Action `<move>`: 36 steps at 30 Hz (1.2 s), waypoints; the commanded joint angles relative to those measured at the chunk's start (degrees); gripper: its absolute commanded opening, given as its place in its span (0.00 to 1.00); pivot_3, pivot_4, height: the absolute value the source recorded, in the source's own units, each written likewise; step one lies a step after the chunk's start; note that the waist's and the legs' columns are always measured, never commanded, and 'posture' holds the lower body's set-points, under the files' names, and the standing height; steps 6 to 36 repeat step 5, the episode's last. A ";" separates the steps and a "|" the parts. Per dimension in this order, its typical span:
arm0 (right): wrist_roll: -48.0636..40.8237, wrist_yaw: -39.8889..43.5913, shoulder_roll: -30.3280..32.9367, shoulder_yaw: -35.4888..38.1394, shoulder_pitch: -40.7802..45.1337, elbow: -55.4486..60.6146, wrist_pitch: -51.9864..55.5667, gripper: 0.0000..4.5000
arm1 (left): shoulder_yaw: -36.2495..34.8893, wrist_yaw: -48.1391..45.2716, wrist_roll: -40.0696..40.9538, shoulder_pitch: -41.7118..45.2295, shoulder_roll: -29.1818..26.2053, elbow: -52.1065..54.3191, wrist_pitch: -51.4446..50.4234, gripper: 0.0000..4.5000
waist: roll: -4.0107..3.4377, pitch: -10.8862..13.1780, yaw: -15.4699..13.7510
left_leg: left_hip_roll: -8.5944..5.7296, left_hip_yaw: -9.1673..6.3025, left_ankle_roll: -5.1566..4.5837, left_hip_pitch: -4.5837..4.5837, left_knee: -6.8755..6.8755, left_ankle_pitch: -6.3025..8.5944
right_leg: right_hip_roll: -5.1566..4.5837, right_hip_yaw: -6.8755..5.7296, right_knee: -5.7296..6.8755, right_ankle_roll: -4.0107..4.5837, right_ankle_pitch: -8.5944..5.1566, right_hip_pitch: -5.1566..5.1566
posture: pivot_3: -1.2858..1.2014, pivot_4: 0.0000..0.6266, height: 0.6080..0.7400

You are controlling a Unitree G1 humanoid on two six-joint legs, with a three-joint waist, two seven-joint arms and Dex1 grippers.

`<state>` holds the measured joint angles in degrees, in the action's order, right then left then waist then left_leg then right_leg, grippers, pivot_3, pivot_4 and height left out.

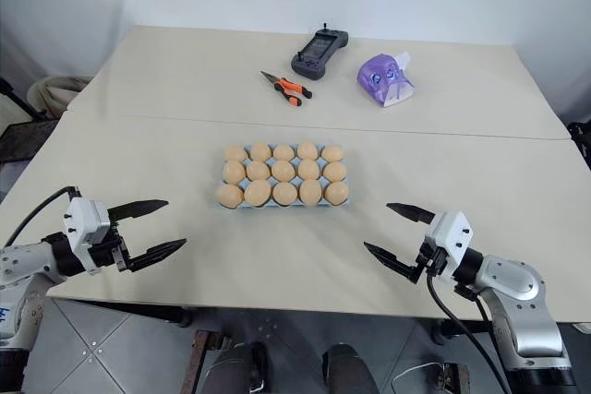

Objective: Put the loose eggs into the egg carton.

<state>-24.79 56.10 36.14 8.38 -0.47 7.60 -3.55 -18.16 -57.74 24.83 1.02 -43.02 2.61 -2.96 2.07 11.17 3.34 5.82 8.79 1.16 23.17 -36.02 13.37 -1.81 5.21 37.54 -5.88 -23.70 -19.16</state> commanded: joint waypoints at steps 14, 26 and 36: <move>-1.75 0.38 0.63 2.00 1.03 1.42 0.87 1.00 | -0.01 4.90 -0.53 1.81 -0.15 4.17 -3.84 0.99 | 0.00 0.00 0.07 | 0.02 0.01 0.13 0.01 0.00 -0.05 | 0.06 0.02 -0.06 0.01 -0.01 0.00 | 0.52 0.24 1.00; -1.75 0.38 0.63 2.00 1.03 1.42 0.87 1.00 | -0.01 4.90 -0.53 1.81 -0.15 4.17 -3.84 0.99 | 0.00 0.00 0.07 | 0.02 0.01 0.13 0.01 0.00 -0.05 | 0.06 0.02 -0.06 0.01 -0.01 0.00 | 0.52 0.24 1.00; -1.75 0.38 0.63 2.00 1.03 1.42 0.87 1.00 | -0.01 4.90 -0.53 1.81 -0.15 4.17 -3.84 0.99 | 0.00 0.00 0.07 | 0.02 0.01 0.13 0.01 0.00 -0.05 | 0.06 0.02 -0.06 0.01 -0.01 0.00 | 0.52 0.24 1.00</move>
